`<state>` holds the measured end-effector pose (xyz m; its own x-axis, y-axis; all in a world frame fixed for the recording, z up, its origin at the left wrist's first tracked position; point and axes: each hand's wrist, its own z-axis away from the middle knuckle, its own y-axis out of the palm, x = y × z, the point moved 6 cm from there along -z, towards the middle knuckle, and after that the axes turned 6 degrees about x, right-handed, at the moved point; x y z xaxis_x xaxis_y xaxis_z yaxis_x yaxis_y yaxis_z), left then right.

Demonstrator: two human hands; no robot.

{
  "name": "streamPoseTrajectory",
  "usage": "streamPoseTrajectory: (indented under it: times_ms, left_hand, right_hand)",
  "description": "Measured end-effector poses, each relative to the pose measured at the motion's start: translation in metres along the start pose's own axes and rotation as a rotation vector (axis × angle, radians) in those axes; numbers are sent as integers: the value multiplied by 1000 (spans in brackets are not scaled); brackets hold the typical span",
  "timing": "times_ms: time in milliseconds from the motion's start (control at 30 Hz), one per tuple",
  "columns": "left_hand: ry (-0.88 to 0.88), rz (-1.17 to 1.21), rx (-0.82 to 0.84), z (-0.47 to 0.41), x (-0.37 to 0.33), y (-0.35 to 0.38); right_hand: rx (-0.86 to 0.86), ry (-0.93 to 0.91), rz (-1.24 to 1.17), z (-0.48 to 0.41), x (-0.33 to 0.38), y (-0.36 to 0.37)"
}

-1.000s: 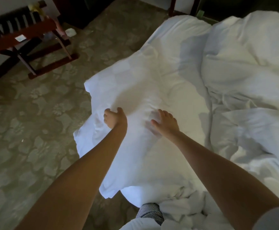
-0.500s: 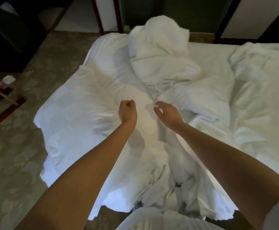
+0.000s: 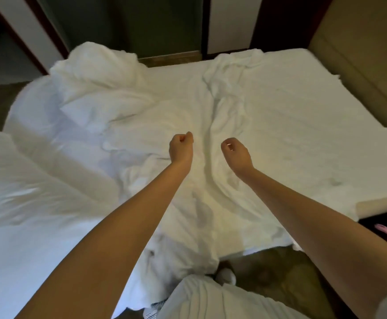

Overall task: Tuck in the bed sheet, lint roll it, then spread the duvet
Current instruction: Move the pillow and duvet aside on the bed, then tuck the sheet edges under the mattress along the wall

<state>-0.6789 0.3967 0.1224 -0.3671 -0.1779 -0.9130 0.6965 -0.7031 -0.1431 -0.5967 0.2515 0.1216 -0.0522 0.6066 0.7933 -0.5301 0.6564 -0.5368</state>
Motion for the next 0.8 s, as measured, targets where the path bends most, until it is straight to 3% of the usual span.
streamPoseTrajectory:
  times_ms: [200,533,667,800]
  left_hand:
    - [-17,-153,197,10,10,122]
    - [-156,-422,443,-23,56,270]
    - [-359,-539,425,-66,92,295]
    - [-700,-600,303,-92,140,289]
  right_hand:
    - [12,170,47,-7,-98,-89]
    - [18,369,0,-29,-210,-163]
    - [156,377,41,-77,-228,-149]
    - [322,387,23,-113,-246,-113]
